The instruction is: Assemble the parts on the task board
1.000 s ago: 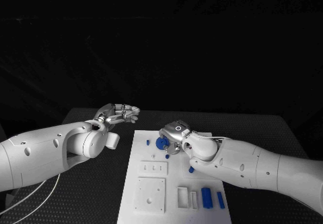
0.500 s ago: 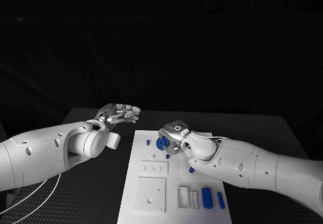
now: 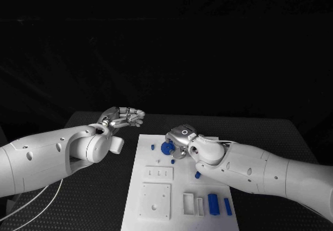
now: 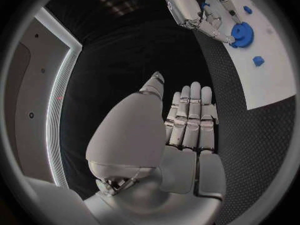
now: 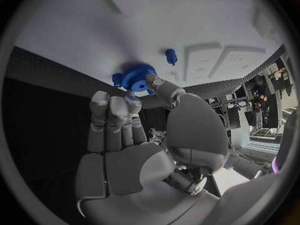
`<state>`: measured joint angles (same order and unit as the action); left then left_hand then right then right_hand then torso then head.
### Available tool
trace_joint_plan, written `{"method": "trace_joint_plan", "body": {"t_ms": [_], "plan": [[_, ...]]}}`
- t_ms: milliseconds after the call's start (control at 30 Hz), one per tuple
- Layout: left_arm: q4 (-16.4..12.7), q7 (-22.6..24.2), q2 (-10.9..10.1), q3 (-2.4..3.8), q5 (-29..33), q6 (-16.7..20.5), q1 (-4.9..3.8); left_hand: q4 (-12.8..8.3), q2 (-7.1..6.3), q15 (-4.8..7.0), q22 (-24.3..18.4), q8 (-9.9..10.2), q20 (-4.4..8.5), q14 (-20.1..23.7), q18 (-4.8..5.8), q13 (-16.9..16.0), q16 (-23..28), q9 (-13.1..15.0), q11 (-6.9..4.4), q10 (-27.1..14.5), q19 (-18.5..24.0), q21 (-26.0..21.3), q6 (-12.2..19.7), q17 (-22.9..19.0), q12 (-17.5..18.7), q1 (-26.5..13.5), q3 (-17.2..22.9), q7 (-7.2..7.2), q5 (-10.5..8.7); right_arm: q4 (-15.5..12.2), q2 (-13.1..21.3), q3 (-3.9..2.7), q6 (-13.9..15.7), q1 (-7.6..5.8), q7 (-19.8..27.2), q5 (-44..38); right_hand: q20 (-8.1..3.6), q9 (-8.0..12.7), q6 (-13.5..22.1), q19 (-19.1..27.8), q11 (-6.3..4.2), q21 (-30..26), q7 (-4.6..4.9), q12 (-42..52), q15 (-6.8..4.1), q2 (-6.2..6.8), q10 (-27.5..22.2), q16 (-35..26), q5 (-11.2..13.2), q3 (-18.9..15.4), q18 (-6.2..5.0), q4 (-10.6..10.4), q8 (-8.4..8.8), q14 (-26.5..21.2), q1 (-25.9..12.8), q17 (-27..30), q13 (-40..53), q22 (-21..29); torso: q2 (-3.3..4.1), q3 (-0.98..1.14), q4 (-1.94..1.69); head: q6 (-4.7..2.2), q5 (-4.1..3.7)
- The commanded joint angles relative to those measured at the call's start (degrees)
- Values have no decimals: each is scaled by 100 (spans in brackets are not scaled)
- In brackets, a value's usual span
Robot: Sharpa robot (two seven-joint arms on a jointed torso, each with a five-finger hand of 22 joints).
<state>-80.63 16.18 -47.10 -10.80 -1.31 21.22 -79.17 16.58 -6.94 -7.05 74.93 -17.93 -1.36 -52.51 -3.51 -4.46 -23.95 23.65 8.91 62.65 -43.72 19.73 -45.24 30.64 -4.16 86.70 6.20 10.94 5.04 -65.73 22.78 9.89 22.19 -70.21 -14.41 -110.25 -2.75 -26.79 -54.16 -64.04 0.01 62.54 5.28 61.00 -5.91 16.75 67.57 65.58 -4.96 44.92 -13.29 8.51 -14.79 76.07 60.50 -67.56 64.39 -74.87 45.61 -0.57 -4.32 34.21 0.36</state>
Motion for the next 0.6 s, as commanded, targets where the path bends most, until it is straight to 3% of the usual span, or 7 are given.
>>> {"method": "trace_joint_plan", "body": {"t_ms": [33, 67, 167, 433, 600], "plan": [[-4, 41, 11, 6, -17, -85, -12, 2, 40, -11, 84, 25, -5, -28, -80, 8, 31, -5, 24, -5, -25, -23, 14, 6, 26, 7, -39, 23, 2, -34, 23, 6, -204, 9, 107, 173, -23, 20, -81, 33, 61, -45, 173, -30, 53, 34, 3, -21, -646, 116, -171, 54, 27, -14, 71, 9, -9, 13, -1, 3, -4, 4, -2], [-4, 41, 10, 6, -17, -85, -12, 2, 40, -11, 84, 25, -5, -27, -80, 8, 31, -6, 24, -6, -25, -23, 14, 6, 26, 7, -39, 23, 1, -31, 26, 6, -215, 9, 112, 178, -17, 26, -58, 41, 52, -52, 188, -29, 90, 38, -8, -21, -1562, 315, -164, 74, 33, -22, 105, 9, -11, 16, -1, 3, -4, 4, -2], [-4, 41, 5, 6, -17, -80, -12, 4, 41, -12, 84, 26, -5, -27, -80, 9, 32, -6, 25, -7, -25, -24, 15, 6, 26, 3, -40, 23, 0, -15, 37, 6, -287, 9, 112, 212, -10, 52, -4, 31, 82, -40, 200, -17, 74, -57, -16, -19, -2215, 524, -171, 237, 56, -20, 212, 12, -15, 9, -1, 4, -2, 7, -2], [0, 40, 11, 6, -17, -82, -12, 5, 41, -12, 84, 27, -6, -27, -80, 9, 32, -7, 27, -9, -25, -24, 17, 7, 27, 0, -42, 24, -1, 5, 50, 6, -289, 9, 80, 254, 44, 96, 83, 34, 74, -24, 189, 11, 69, -215, -40, -8, -3043, 845, -171, 420, 75, -25, -55, 12, -25, -5, 2, 1, 1, 16, -7], [4, 38, 11, 6, -17, -81, -12, 4, 41, -12, 84, 28, -6, -27, -80, 9, 33, -7, 29, -10, -25, -24, 19, 7, 27, -1, -42, 25, -1, 20, 62, 6, -366, 8, 88, 302, 55, 128, 143, 42, 60, -21, 170, 24, 58, -422, -50, -2, -3136, 1249, -171, 489, 79, -28, -396, 15, -42, -10, 1, 3, -3, 19, -9]]}}
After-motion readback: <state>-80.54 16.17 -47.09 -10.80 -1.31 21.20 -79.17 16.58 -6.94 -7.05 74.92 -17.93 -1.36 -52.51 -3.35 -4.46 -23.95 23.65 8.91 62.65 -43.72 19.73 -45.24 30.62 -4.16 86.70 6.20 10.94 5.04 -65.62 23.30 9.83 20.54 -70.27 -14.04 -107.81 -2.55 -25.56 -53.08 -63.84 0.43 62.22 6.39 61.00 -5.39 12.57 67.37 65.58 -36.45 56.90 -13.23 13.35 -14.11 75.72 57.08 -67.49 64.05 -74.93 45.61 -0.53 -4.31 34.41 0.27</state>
